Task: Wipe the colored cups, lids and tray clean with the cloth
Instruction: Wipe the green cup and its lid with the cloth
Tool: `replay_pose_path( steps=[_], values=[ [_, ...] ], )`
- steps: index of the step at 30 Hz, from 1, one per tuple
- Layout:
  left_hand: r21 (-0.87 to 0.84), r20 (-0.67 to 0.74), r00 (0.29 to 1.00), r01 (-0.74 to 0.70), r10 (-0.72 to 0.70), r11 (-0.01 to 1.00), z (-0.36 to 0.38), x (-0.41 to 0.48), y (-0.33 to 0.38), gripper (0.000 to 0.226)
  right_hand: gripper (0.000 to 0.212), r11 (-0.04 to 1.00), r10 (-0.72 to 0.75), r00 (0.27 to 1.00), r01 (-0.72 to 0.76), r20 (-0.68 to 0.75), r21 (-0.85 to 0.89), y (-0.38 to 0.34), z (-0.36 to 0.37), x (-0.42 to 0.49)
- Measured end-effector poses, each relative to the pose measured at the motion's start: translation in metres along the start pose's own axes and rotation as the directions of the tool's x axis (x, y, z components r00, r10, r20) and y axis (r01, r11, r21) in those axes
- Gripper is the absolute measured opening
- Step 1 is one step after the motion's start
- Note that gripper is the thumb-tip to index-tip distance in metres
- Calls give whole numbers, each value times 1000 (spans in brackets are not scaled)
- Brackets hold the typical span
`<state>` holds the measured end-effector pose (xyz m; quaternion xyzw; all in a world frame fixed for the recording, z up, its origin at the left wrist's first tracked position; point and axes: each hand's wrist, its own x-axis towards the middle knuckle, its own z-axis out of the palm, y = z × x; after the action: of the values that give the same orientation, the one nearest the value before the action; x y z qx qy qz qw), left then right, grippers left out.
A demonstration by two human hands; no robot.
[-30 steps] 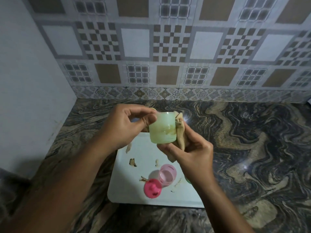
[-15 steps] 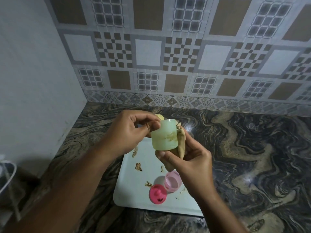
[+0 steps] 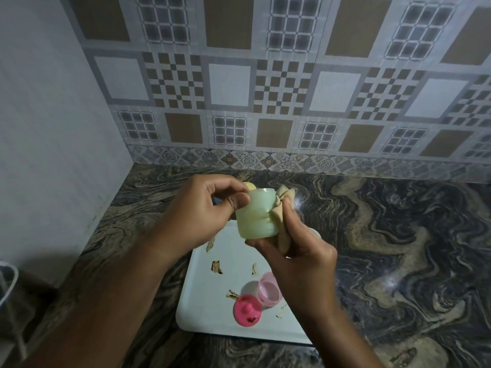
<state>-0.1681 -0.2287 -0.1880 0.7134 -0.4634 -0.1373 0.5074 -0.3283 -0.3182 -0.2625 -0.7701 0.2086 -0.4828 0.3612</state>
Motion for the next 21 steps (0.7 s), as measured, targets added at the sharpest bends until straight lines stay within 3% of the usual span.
replay_pose_path(
  steps=[3,5,8,10,13,15,17,19,21],
  values=[
    [22,-33,999,-39,39,999,4,-1,0,8,87,986,-98,995,96,-1,-139,-2,0,-4],
    [-41,-43,998,-49,47,998,4,-3,4,10,96,1000,11,1000,-11,-15,-12,-7,-1,-6],
    [-109,-27,998,-54,51,993,4,-3,7,12,83,952,227,972,-233,53,197,-3,-3,-3],
    [-89,-19,998,-55,54,994,6,-3,7,11,78,921,264,951,-298,160,250,-3,-2,-5],
    [-55,-13,999,-38,38,998,7,-3,5,12,90,857,306,929,-363,207,366,-7,-3,-9],
    [-39,-9,999,-36,35,999,7,-2,5,12,94,894,270,947,-314,177,318,-10,-3,-9],
    [-21,-8,999,-45,44,999,8,-2,7,18,91,978,149,980,-166,132,129,-6,-1,-11],
    [29,-15,997,-69,70,997,12,-3,7,22,90,998,44,995,-41,90,-40,-2,5,-12],
    [50,-41,996,-80,82,996,16,-4,8,16,87,997,24,999,-21,37,-68,0,8,-13]
  ],
)
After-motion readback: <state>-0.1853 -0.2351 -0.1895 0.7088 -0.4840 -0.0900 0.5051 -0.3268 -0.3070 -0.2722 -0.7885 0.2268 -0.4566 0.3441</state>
